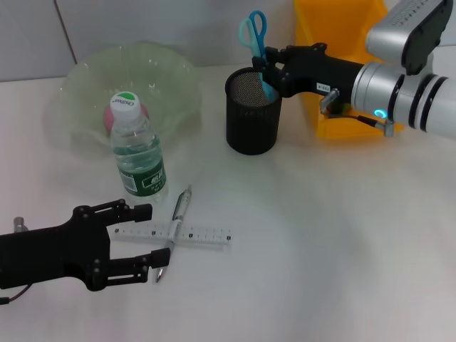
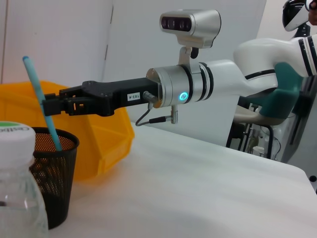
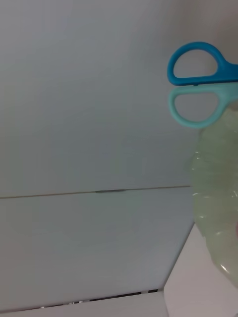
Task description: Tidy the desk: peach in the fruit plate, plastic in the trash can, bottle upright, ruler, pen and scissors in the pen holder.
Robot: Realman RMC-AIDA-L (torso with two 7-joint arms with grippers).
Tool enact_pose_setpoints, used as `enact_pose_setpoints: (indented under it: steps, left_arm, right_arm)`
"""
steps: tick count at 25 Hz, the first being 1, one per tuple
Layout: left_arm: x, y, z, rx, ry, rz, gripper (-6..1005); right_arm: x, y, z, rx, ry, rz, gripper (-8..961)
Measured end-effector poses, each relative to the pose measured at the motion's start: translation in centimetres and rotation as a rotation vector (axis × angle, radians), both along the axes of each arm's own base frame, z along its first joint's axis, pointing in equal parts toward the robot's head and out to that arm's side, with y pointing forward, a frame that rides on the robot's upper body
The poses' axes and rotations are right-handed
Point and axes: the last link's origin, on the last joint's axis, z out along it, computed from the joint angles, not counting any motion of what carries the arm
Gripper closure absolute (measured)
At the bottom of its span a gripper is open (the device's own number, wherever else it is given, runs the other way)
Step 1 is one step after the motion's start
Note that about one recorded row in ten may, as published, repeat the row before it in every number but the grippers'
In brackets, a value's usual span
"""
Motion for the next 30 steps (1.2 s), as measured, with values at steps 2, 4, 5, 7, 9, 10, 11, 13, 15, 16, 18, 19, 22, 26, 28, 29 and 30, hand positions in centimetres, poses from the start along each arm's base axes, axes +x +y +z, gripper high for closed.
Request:
enact_pose_setpoints:
  steps: [2, 4, 5, 7, 9, 10, 11, 13, 15, 16, 18, 19, 22, 26, 28, 29, 30]
  left_arm:
    - [0.0, 0.0, 0.1, 0.002, -0.001, 0.0, 192]
    - [0.0, 0.1, 0.1, 0.004, -0.001, 0.0, 192]
    - [0.0, 0.1, 0.1, 0.004, -0.001, 0.0, 192]
    - [0.1, 0.2, 0.3, 0.011, -0.001, -0.003, 192]
    - [0.1, 0.3, 0.3, 0.014, 0.0, -0.004, 192]
    - [0.1, 0.3, 0.3, 0.014, 0.0, -0.004, 192]
    - [0.1, 0.3, 0.4, 0.017, 0.0, -0.004, 192]
    - [0.1, 0.3, 0.5, 0.017, 0.0, -0.001, 192]
    - [0.1, 0.3, 0.5, 0.016, 0.0, 0.0, 192]
    - [0.1, 0.4, 0.5, 0.017, 0.001, 0.001, 192]
    - [0.1, 0.4, 0.6, 0.018, 0.002, 0.001, 192]
    - [0.1, 0.4, 0.6, 0.018, 0.002, 0.001, 192]
    - [0.1, 0.5, 0.6, 0.019, 0.001, 0.003, 192]
    - [0.1, 0.4, 0.7, 0.023, 0.004, 0.001, 192]
    - [0.1, 0.4, 0.8, 0.024, 0.005, 0.0, 192]
    - [0.1, 0.4, 0.7, 0.024, 0.006, -0.001, 192]
    - [0.1, 0.4, 0.7, 0.024, 0.007, -0.003, 192]
  right_arm:
    - [-0.1, 0.1, -0.1, -0.004, -0.003, 0.002, 668]
    - [-0.1, 0.0, -0.2, -0.007, -0.007, 0.004, 666]
    - [-0.1, 0.0, -0.2, -0.007, -0.007, 0.004, 665]
    - [-0.2, 0.0, -0.2, -0.009, -0.008, 0.006, 664]
    - [-0.2, 0.0, -0.2, -0.011, -0.007, 0.009, 662]
    - [-0.2, 0.0, -0.2, -0.011, -0.007, 0.009, 626]
    - [-0.2, 0.0, -0.3, -0.012, -0.006, 0.01, 590]
    - [-0.2, -0.1, -0.2, -0.013, -0.005, 0.012, 519]
    - [-0.1, -0.2, 0.1, -0.005, 0.013, 0.011, 451]
    - [0.0, -0.4, 0.6, 0.007, 0.056, 0.009, 419]
    - [0.1, -0.6, 1.0, 0.013, 0.083, 0.01, 356]
    - [0.3, -0.9, 1.5, 0.023, 0.119, 0.011, 324]
    - [0.9, -2.4, 3.3, 0.019, 0.224, 0.021, 310]
    - [1.7, -3.8, 4.8, -0.018, 0.309, -0.012, 247]
    - [2.0, -4.5, 5.3, -0.058, 0.337, -0.014, 193]
    - [2.0, -4.5, 5.3, -0.058, 0.337, -0.014, 167]
    - [2.1, -4.9, 5.6, -0.083, 0.344, -0.008, 140]
